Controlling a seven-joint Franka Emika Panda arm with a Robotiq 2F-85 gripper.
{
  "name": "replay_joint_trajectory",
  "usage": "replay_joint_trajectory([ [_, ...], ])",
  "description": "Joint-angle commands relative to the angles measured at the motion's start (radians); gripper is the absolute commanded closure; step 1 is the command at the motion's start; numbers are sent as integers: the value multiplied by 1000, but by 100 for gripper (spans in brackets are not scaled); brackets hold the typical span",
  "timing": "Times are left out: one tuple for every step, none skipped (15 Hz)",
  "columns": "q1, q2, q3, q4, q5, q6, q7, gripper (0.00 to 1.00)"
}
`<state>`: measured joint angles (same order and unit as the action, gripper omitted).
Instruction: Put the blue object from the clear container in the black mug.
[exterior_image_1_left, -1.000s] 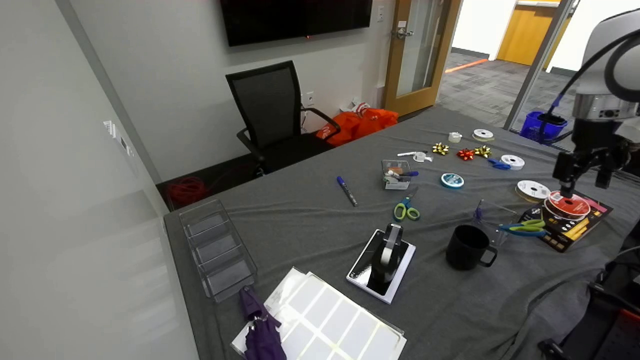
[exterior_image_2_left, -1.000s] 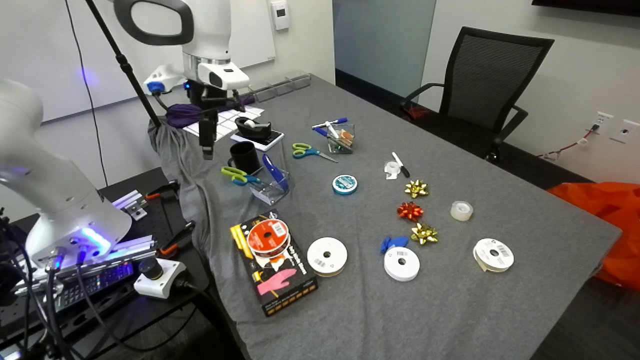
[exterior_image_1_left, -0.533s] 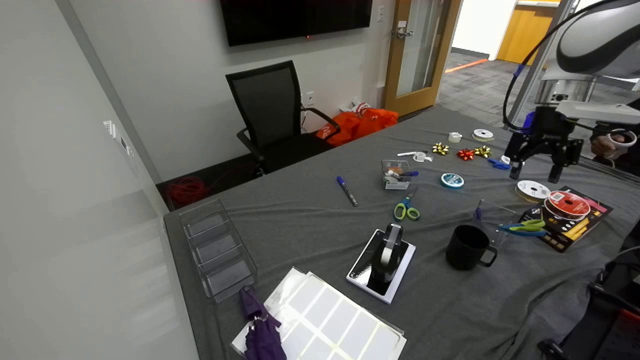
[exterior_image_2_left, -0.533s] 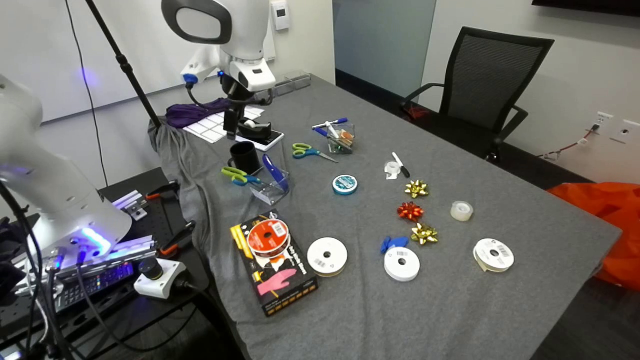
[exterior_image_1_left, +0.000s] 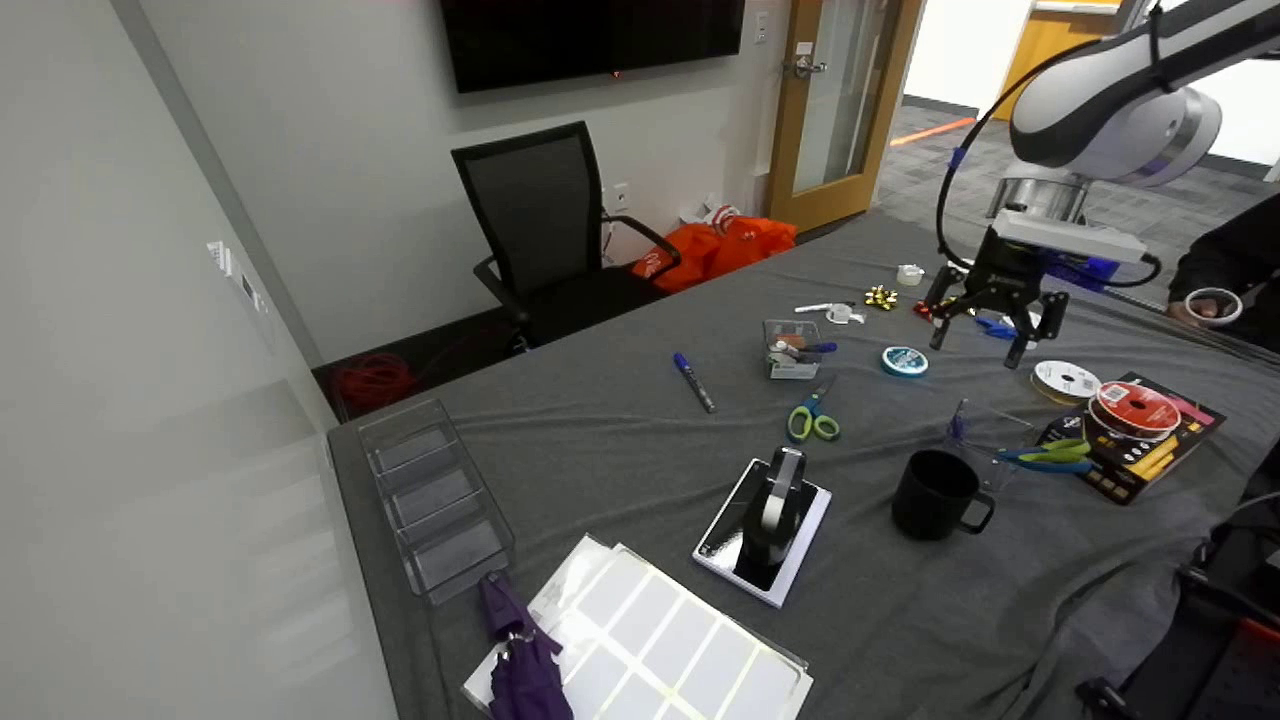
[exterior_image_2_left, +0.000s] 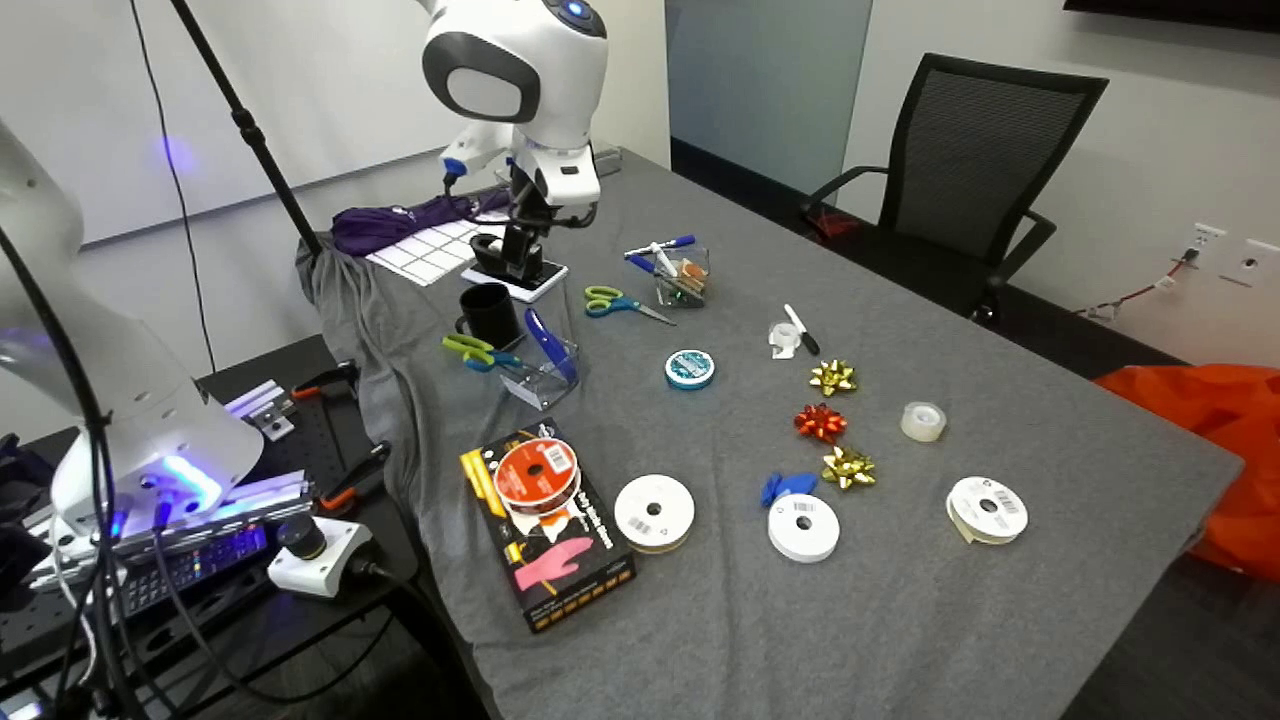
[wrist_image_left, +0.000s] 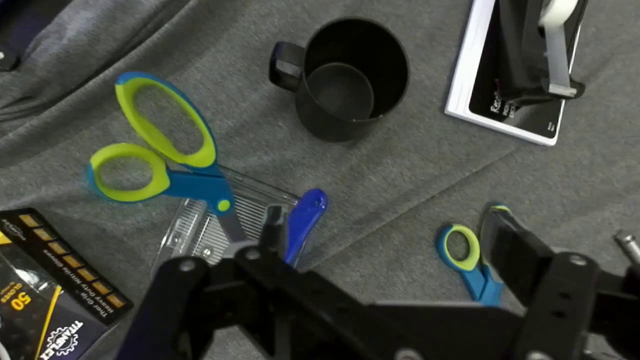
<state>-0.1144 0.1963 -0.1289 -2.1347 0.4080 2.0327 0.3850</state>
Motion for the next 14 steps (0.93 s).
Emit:
replay_joint_trajectory([
  [16, 89, 4, 44, -4, 65, 68, 0],
  [22, 104, 3, 45, -9, 82, 82, 0],
  [26, 117, 2, 47, -15, 95, 94, 0],
  [30, 124, 0, 46, -23, 102, 102, 0],
  [32, 130, 0, 45, -28, 108, 105, 0],
  [33, 134, 0, 42, -31, 114, 102, 0],
  [35, 137, 0, 41, -35, 116, 101, 0],
  [35, 144, -1, 50, -39, 112, 100, 0],
  [36, 148, -1, 53, -44, 112, 101, 0],
  [38, 149, -4, 56, -61, 114, 101, 0],
  [39, 147, -4, 60, -71, 114, 101, 0],
  [30, 131, 1, 40, -50, 100, 87, 0],
  [30, 131, 1, 44, -57, 100, 88, 0],
  [30, 131, 1, 46, -61, 100, 88, 0],
])
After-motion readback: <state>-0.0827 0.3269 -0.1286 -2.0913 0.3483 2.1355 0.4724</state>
